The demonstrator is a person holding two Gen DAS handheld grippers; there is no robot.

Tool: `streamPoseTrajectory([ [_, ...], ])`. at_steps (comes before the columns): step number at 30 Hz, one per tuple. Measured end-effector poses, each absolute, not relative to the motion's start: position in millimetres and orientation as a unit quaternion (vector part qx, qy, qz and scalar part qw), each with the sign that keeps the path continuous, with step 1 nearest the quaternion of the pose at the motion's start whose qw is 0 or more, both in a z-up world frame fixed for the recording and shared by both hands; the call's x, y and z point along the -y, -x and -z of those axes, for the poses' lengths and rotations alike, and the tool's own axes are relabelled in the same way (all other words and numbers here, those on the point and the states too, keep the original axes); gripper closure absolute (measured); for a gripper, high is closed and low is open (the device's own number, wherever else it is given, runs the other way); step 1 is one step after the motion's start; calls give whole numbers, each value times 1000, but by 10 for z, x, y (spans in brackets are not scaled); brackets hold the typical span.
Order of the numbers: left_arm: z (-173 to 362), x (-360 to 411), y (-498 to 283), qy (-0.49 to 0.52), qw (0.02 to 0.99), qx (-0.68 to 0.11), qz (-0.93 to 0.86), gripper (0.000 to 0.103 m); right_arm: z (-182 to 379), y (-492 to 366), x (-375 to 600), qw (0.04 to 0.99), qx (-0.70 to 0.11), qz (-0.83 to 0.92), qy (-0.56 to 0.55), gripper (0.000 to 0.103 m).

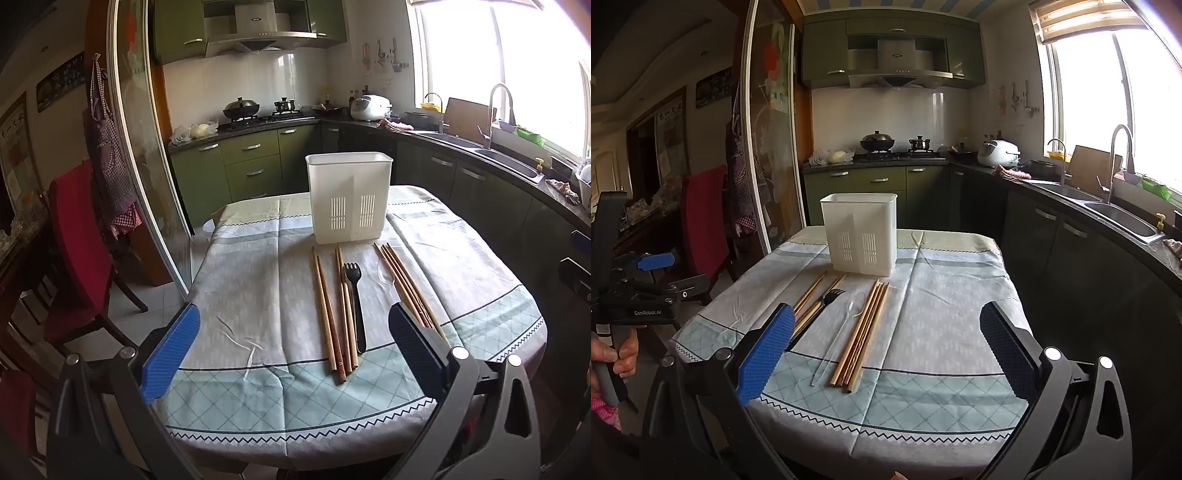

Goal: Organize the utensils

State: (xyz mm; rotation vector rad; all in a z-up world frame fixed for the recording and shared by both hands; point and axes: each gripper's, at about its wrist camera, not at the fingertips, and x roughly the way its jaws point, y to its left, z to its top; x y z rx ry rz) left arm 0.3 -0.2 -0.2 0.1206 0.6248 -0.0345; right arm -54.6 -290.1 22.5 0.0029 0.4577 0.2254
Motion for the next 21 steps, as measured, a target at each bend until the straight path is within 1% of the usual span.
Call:
streamPoseTrajectory([
  [21,54,-46,-30,-58,950,-307,15,6,-213,520,2889,967,-230,-113,-3,4],
])
